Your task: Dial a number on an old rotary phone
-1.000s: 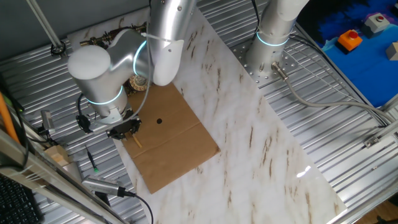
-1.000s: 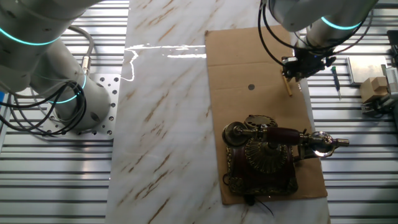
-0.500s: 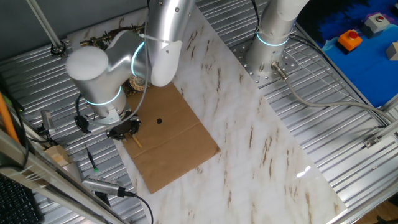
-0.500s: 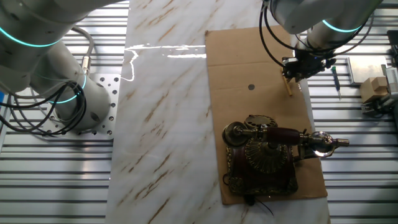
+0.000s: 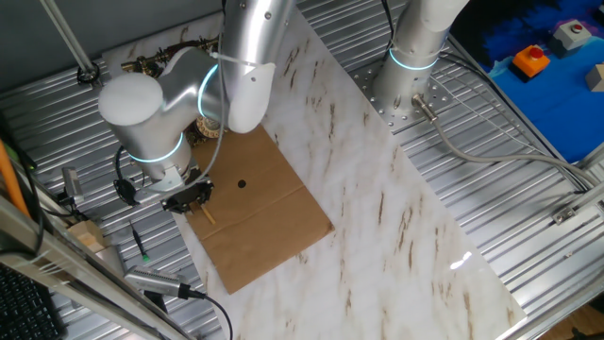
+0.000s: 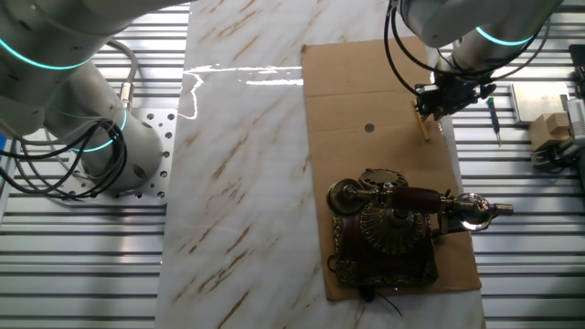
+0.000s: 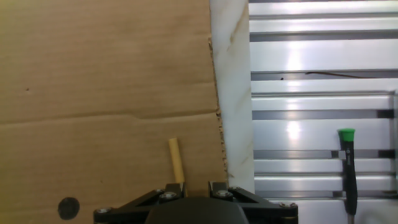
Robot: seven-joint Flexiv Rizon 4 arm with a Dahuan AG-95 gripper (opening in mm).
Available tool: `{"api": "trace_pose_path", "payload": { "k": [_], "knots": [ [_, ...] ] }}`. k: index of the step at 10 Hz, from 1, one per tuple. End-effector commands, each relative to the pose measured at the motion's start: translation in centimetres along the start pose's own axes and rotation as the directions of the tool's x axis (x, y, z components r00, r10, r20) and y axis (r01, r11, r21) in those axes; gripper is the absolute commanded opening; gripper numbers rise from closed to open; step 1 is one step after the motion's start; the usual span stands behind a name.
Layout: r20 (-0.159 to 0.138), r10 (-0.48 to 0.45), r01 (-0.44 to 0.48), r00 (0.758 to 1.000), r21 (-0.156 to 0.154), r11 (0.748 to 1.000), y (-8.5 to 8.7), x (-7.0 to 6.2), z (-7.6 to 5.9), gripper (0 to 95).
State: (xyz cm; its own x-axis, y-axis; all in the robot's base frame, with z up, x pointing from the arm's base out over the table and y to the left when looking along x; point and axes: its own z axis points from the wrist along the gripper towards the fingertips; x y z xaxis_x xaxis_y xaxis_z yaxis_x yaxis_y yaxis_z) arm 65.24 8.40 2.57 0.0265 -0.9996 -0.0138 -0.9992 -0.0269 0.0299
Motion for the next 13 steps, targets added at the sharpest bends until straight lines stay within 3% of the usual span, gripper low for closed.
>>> {"api": "trace_pose_path", "payload": {
  "k": [1,3,4,6,10,13],
  "knots": [
    [0.044,0.022,-0.021,0.999,-0.012,1.000,0.0,0.0,0.0,19.0],
    [0.044,0.020,-0.019,0.999,-0.026,0.999,0.0,0.0,0.0,19.0],
    [0.064,0.016,-0.014,0.998,-0.033,0.999,0.0,0.0,0.0,19.0],
    [0.053,0.006,-0.004,0.999,-0.036,0.999,0.4,-0.7,-0.1,19.0],
    [0.060,0.001,0.001,0.998,-0.026,1.000,1.3,-1.2,0.3,19.0],
    [0.061,-0.007,0.008,0.998,-0.014,1.000,2.1,-0.7,0.8,19.0]
  ]
}}
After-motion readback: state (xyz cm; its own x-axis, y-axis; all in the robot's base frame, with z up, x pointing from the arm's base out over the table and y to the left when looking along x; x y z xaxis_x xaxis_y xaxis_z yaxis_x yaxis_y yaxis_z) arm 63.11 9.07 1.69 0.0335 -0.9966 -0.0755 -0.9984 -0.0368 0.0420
